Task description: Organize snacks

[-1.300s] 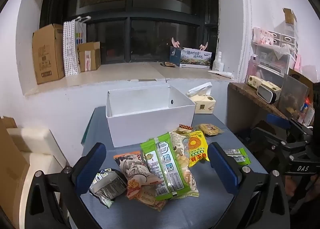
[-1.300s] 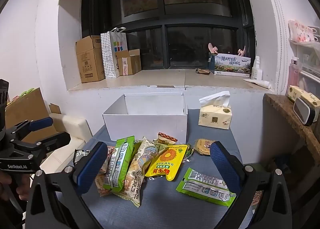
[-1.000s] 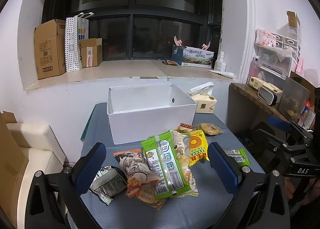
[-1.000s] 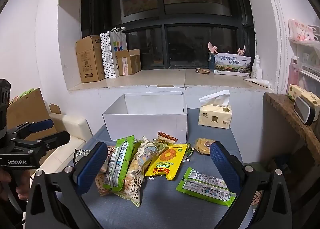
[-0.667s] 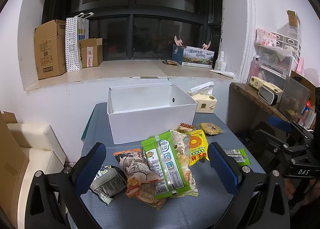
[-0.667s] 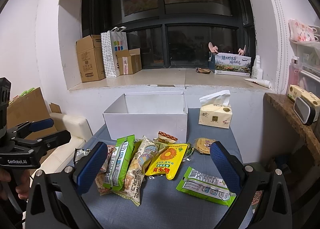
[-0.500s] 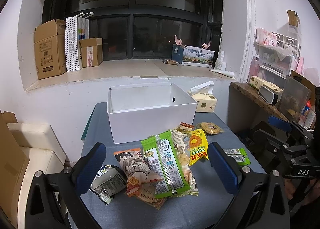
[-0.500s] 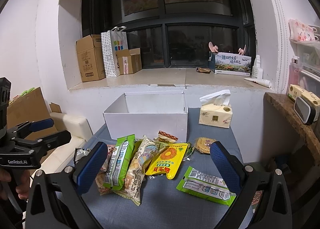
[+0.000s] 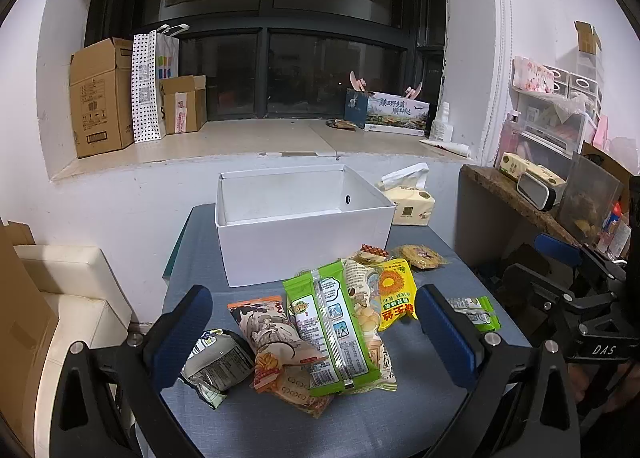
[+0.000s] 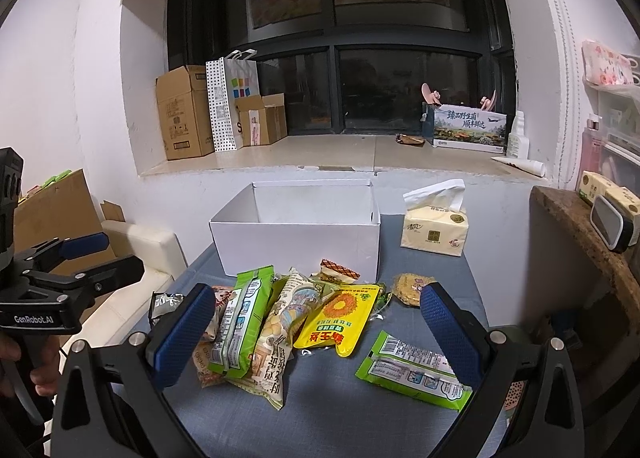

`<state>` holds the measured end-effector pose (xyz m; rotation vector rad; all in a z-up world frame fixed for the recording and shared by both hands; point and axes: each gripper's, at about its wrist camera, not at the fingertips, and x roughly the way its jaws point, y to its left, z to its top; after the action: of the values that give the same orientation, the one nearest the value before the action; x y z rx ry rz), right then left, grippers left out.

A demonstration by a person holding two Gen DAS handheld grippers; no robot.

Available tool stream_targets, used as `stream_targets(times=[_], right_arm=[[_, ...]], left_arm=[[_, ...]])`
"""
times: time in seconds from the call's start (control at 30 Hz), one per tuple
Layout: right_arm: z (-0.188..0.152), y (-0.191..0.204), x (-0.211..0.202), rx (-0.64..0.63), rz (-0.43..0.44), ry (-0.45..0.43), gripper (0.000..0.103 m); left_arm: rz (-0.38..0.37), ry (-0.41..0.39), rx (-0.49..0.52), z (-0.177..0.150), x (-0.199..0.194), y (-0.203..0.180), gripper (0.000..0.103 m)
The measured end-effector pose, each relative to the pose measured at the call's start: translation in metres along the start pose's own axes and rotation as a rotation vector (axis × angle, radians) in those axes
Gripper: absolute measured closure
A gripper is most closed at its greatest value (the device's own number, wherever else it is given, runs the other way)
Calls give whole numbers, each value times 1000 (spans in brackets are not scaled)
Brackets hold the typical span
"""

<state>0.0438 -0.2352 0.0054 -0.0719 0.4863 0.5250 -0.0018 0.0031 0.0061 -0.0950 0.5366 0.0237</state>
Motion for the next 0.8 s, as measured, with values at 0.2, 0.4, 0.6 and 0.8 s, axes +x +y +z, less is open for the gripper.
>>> stream_targets(times=[0.2,0.4,0.6,0.8], right_arm=[[0,-1,0,15,5,0,0],[0,-1,0,17,5,10,0],[0,-1,0,20,4,14,0],[-1,-1,4,24,8,39,0]], left_arm=[[-1,2,1,0,0,0,0],[-2,-2,3,-1,-1,0,0],[1,2,4,-1,0,-1,0],[6,6,0,-2,1,1,0]])
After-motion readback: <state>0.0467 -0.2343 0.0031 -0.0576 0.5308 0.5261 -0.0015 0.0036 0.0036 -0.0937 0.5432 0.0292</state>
